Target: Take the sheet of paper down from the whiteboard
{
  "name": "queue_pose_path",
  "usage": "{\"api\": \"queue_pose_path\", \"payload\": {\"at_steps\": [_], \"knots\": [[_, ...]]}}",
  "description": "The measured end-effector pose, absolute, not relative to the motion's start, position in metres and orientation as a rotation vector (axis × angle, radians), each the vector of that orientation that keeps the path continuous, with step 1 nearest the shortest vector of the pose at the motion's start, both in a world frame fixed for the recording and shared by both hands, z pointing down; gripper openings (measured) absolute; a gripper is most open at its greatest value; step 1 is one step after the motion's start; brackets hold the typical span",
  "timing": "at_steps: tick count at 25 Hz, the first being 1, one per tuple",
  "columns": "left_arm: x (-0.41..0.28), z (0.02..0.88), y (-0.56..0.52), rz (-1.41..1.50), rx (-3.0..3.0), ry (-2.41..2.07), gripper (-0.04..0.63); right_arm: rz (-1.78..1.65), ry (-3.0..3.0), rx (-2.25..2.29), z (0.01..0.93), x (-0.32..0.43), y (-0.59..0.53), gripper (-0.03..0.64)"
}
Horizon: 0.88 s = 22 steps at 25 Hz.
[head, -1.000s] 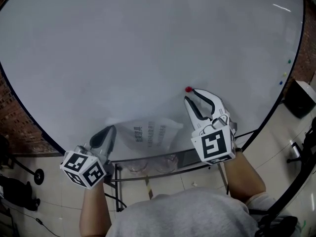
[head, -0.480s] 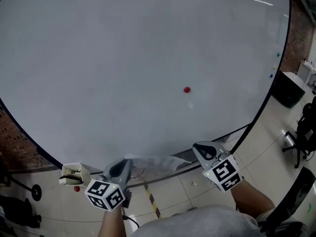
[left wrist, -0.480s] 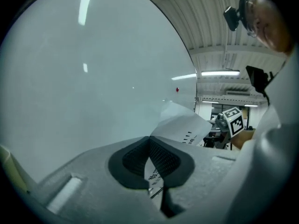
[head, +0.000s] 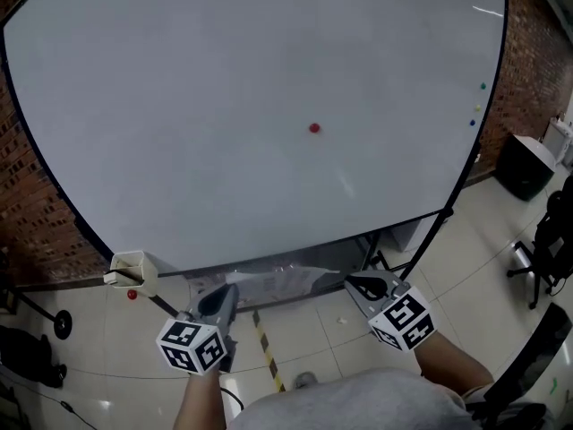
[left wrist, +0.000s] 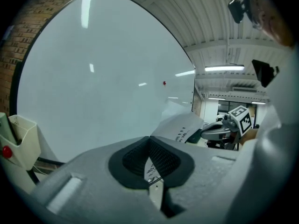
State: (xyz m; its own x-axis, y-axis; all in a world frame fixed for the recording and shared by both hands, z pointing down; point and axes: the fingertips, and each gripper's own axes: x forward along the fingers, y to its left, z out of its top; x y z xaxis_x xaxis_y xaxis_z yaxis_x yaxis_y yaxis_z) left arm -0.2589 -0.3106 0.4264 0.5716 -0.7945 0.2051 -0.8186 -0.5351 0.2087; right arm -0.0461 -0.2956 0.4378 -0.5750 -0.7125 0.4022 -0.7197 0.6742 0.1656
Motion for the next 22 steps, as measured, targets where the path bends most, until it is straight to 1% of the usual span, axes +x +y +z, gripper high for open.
{"api": "queue_pose_path", "payload": {"at_steps": [6, 11, 15, 22], "knots": [[-0.198, 0.439, -0.225, 0.161, 2.529, -1.303, 0.0, 0.109, -2.47, 1.085, 0.459, 0.002, -0.203, 0.002], [-0.142, 0.433, -0.155, 0.116, 2.498, -1.184, 0.0, 0.152, -2.508, 1.033, 0.454, 0.026, -0.137, 0.002], [-0.098, 0.418, -0.09, 0.121, 2.526, -1.183, 0.0, 0.152, -2.563, 0.989, 0.445, 0.048, -0.076, 0.002], [-0.069, 0.388, -0.01, 0.098, 2.592, -1.164, 0.0, 0.145, -2.644, 0.95, 0.417, 0.051, -0.004, 0.002]]}}
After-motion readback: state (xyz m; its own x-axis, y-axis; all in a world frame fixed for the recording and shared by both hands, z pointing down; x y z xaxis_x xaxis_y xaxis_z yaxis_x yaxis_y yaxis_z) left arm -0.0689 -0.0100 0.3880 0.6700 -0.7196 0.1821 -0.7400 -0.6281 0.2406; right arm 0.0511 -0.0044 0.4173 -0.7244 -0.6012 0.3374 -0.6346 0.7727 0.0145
